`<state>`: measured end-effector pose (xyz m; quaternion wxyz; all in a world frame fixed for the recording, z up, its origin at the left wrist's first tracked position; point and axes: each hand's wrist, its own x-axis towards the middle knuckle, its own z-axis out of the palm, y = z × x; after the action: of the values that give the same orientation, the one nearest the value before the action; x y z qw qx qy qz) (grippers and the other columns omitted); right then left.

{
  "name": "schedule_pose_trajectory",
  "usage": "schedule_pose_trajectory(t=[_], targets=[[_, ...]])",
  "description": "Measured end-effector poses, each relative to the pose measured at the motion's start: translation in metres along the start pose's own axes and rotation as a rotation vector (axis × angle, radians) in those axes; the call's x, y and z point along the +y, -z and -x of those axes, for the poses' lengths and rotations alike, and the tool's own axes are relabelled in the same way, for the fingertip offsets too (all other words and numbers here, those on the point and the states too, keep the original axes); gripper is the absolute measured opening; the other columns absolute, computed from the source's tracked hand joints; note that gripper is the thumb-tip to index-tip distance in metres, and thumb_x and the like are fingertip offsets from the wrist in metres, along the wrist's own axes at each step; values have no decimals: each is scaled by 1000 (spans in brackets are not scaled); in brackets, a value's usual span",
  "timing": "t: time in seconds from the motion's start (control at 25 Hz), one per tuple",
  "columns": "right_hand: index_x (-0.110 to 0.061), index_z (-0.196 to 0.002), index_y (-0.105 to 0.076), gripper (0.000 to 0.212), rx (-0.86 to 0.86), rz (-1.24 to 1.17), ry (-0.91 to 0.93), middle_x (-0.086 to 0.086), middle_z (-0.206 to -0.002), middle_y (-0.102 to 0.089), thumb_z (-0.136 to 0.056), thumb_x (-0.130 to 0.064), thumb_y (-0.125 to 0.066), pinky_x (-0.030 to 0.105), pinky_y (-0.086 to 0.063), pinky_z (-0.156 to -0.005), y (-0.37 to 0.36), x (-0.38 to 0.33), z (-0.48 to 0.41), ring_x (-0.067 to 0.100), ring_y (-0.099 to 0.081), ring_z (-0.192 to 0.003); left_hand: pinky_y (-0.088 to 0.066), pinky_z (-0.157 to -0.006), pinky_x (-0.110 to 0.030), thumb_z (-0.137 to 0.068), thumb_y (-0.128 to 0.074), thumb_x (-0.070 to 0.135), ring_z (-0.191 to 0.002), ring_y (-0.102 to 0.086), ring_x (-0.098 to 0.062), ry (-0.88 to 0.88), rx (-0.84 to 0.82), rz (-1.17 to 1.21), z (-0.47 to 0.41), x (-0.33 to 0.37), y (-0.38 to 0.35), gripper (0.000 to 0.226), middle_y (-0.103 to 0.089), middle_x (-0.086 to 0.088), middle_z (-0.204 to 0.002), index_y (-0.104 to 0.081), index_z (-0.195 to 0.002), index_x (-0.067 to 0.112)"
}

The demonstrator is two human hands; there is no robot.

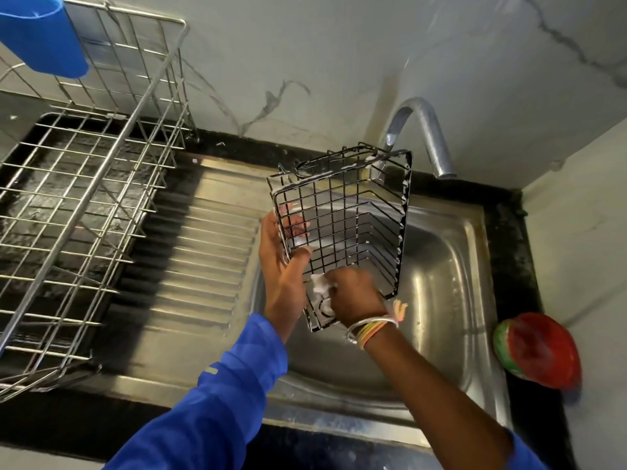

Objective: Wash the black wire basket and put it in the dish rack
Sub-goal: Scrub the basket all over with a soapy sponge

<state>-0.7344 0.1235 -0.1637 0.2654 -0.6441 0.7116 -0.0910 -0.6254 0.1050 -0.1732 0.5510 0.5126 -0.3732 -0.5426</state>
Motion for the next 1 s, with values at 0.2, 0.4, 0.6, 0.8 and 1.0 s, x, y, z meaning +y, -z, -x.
schedule_pose_trajectory(t=[0.2, 0.4, 0.6, 0.8, 1.0], targets=[[-10, -100, -73, 22, -61, 3, 101, 10, -96, -73, -90, -3, -54, 33, -55, -84, 5, -18, 2, 22, -68, -87, -29, -111, -73, -75, -60, 31, -134, -36, -58, 17, 52, -37, -2, 2, -2, 89, -39, -40, -146, -32, -153, -2], [-20, -91, -76, 16, -242, -74, -11, 2, -94, -73, -80, -9, -72, 34, -55, -86, 12, -1, 15, 16, -68, -87, -40, -100, -67, -77, -59, 27, -113, -52, -53, -39, 23, 30, -7, 8, 2, 73, -54, -34, -126, -45, -143, 0], [-11, -97, -73, 16, -113, -78, -17, 8, -98, -73, -88, -4, -62, 29, -54, -85, 13, -19, 1, 19, -68, -90, -37, -114, -62, -75, -61, 32, -133, -48, -46, 17, 58, 50, 4, 12, -5, 86, -48, -27, -147, -36, -152, 4], [-17, -113, -68, 30, -58, 130, -9, 5, -119, -64, -88, -5, -58, 31, -46, -94, 32, 8, 4, 22, -59, -110, -49, -87, -50, -80, -60, 21, -94, -54, -28, -93, -85, -62, -17, 23, 10, 53, -55, -28, -106, -50, -126, -6], [-7, -117, -59, 26, -45, 275, -33, 12, -121, -57, -92, -8, -51, 32, -47, -88, 19, 3, 2, 27, -57, -113, -51, -81, -39, -78, -60, 23, -87, -54, -16, -170, -173, -125, -15, 36, -3, 45, -55, -12, -96, -52, -118, 3]])
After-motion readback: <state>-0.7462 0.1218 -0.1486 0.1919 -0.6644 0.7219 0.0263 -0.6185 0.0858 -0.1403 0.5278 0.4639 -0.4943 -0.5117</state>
